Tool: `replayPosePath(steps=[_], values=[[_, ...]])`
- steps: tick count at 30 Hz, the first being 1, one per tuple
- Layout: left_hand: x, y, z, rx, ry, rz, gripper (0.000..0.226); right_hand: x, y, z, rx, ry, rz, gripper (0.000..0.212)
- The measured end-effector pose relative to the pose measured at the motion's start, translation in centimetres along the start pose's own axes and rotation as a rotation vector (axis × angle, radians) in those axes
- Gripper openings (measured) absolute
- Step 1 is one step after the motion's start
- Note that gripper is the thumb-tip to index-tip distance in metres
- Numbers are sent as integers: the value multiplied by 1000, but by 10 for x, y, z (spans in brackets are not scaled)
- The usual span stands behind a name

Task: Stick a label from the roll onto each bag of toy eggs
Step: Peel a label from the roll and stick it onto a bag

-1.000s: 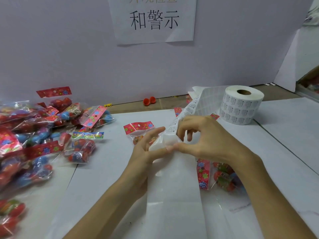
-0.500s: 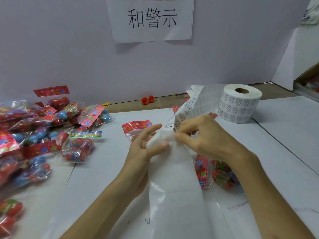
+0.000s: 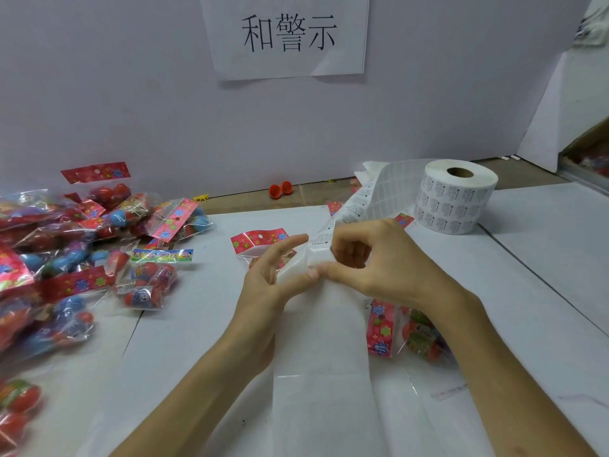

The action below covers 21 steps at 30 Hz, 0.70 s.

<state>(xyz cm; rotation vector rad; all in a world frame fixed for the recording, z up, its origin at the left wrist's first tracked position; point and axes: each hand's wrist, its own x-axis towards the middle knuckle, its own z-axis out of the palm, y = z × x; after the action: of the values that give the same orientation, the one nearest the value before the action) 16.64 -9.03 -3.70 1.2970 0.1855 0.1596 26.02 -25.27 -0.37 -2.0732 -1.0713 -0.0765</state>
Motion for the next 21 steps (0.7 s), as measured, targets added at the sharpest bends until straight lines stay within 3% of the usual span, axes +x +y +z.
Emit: replayPosePath(steps=[15,21], values=[[3,-5,-2,21,54,5,59,2,7,-5,-14,-52,104,19],[6,2,-10,-62,67,-31,65,0,13,-14,14,103,83,14]])
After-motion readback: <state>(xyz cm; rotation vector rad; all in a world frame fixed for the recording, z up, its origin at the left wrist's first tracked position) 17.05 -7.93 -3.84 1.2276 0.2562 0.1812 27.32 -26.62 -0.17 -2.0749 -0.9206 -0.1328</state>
